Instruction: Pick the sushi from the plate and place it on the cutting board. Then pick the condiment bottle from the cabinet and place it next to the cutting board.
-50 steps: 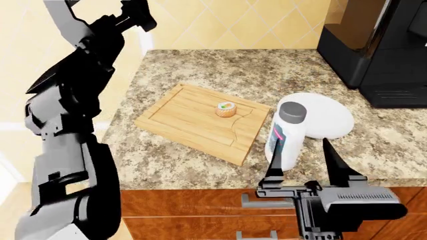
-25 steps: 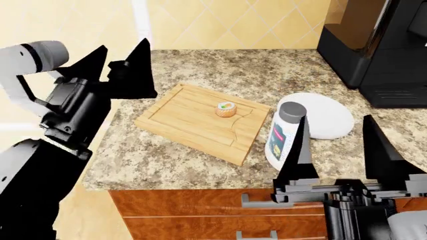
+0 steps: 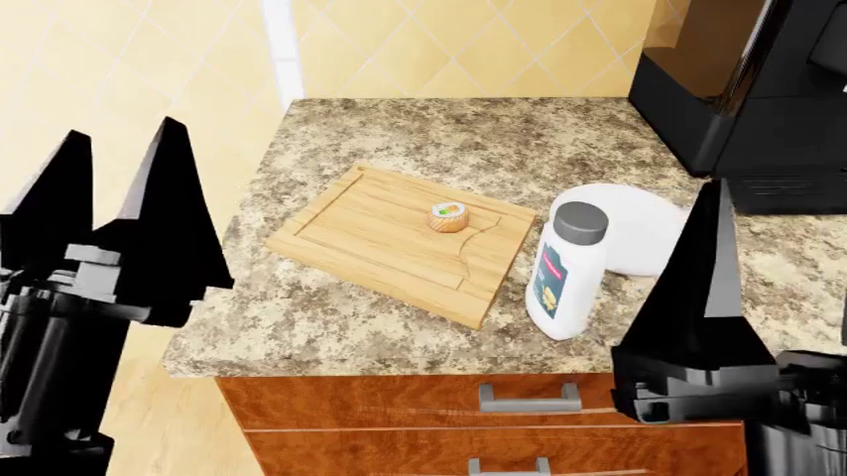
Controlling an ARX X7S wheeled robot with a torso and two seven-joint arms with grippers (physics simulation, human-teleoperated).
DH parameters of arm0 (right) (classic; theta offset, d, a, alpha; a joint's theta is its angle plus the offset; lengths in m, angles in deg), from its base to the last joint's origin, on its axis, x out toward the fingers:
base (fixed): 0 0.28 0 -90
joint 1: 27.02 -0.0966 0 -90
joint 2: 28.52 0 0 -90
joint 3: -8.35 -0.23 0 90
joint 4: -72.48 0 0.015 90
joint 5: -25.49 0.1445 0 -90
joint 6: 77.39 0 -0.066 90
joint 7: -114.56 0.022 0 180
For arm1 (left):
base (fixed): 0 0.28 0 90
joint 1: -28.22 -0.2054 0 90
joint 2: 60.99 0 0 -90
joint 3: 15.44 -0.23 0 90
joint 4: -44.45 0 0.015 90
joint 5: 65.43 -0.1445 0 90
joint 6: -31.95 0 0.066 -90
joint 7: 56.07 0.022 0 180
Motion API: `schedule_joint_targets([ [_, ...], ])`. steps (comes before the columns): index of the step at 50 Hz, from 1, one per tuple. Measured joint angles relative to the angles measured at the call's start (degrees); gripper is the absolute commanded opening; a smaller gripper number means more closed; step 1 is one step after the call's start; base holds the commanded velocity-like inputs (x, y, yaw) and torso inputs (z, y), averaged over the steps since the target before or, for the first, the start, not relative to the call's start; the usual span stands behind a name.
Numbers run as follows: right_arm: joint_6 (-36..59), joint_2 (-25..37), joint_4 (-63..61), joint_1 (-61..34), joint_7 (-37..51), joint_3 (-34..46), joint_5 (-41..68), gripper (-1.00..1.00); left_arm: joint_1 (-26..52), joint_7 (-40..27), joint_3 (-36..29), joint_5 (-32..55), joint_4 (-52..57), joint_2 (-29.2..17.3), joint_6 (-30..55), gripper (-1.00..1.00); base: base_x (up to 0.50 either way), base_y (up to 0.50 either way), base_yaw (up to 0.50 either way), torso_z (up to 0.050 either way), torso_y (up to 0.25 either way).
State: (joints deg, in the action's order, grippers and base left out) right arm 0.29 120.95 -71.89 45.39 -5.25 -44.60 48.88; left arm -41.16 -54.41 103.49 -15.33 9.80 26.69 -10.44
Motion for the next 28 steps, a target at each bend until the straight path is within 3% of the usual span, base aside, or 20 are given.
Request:
schedule_joint_targets([
  [8,-4.07,7.7,-3.1,-8.46,7.87,10.88,-2.51,1.0,-3.72,-5.09,-0.55,4.72,2.49,-4.17,-7.41,1.0,0.0,0.0,0.0,0.0,0.0],
  [28,-15.17,20.77,-5.29,-51.66,23.7,60.03,-11.06,1.0,-12.11,-18.7,-9.54,10.83,4.28,-21.32,-31.92,1.0,0.0,0.0,0.0,0.0,0.0],
])
